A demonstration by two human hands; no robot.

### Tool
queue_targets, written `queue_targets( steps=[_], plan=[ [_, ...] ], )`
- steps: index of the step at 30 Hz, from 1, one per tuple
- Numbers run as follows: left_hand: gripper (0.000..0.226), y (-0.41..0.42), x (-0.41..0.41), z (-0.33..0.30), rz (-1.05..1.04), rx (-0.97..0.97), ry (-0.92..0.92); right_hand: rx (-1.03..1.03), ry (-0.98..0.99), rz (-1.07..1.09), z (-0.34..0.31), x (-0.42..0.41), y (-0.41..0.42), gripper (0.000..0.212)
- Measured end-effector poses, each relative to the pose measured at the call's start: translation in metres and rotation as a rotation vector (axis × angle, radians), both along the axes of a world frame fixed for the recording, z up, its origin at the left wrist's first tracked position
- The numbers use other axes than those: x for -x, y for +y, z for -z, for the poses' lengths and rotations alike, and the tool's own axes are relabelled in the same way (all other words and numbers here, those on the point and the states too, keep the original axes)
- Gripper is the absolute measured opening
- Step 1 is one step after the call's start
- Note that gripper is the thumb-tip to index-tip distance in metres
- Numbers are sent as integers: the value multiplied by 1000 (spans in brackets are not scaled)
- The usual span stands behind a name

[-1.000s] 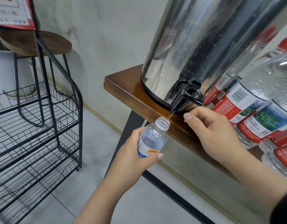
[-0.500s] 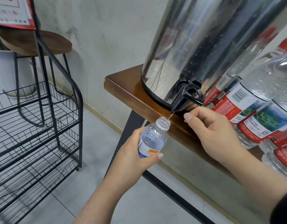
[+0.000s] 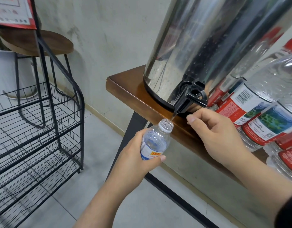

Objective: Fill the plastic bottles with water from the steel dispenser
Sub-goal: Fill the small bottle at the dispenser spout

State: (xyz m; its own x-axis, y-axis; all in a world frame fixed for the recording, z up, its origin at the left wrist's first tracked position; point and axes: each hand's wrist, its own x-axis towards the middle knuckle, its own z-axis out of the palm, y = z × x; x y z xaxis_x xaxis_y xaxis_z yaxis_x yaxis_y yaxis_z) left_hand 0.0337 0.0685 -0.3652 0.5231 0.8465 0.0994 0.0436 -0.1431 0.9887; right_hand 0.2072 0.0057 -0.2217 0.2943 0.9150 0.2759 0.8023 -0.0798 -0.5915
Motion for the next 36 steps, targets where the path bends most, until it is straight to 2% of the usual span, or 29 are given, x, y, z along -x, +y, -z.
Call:
queue_targets(
  steps=[22, 27, 36],
  plan=[
    [67, -2, 0, 0, -13, -14, -6, -2, 23, -56, -2, 1, -5, 34],
    [67, -2, 1, -1, -5, -16, 1, 19, -40, -127, -6, -2, -6, 31],
    [69, -2, 1, -2, -4, -9, -7, -33, 117, -80, -5, 3, -8, 37]
  ],
)
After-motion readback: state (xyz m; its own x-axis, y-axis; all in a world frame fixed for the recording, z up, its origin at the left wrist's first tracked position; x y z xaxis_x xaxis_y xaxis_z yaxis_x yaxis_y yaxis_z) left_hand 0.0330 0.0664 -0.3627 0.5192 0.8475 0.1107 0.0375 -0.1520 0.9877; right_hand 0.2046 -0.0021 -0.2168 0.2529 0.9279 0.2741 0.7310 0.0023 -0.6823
